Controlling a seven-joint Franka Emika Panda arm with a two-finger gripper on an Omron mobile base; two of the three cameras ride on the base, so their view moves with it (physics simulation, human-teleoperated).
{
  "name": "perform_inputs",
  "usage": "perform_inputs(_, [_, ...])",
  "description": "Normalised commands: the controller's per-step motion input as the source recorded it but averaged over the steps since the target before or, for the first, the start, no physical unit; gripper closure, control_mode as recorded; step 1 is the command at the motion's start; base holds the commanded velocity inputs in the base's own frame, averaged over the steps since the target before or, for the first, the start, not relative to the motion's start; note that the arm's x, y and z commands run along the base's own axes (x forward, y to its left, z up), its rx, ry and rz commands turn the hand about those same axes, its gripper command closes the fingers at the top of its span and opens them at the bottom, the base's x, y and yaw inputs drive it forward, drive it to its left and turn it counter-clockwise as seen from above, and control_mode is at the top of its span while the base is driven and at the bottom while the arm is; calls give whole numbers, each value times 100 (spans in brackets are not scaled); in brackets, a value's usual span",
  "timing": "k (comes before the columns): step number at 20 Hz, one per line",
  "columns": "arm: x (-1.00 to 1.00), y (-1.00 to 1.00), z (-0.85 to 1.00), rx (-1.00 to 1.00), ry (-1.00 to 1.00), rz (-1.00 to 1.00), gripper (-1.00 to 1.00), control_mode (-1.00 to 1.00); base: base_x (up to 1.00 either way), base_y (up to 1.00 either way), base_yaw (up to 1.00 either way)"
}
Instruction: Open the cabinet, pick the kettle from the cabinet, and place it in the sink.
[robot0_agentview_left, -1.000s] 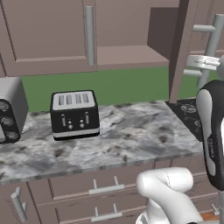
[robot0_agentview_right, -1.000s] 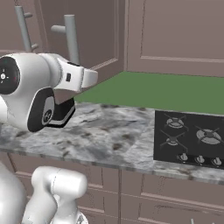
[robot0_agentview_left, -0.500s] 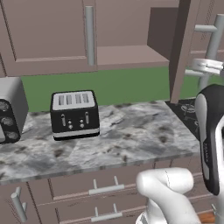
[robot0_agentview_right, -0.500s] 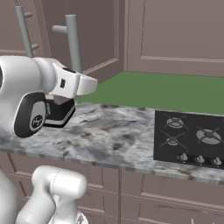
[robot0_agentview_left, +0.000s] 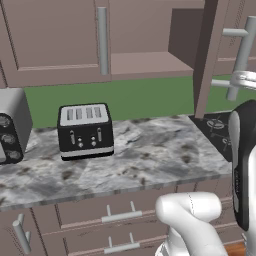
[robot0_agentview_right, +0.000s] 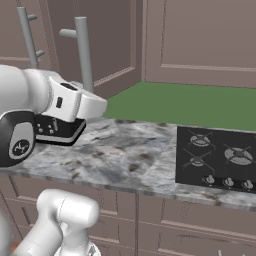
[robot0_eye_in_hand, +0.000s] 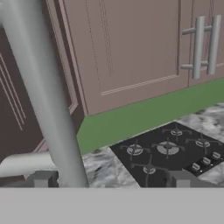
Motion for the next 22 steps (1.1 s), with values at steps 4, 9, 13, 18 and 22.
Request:
perform_inputs(4, [-32, 28, 3, 0, 1, 0, -100, -100, 0, 0, 0])
perform_inputs(9, [-30, 44, 0, 0, 0, 0, -100, -100, 0, 0, 0])
perform_inputs(13, [-19, 54, 0, 0, 0, -1, -100, -100, 0, 0, 0])
perform_inputs(18, [-9, 52, 1, 0, -1, -4, -100, -100, 0, 0, 0])
perform_inputs(22, [0, 46, 0, 0, 0, -1, -100, -100, 0, 0, 0])
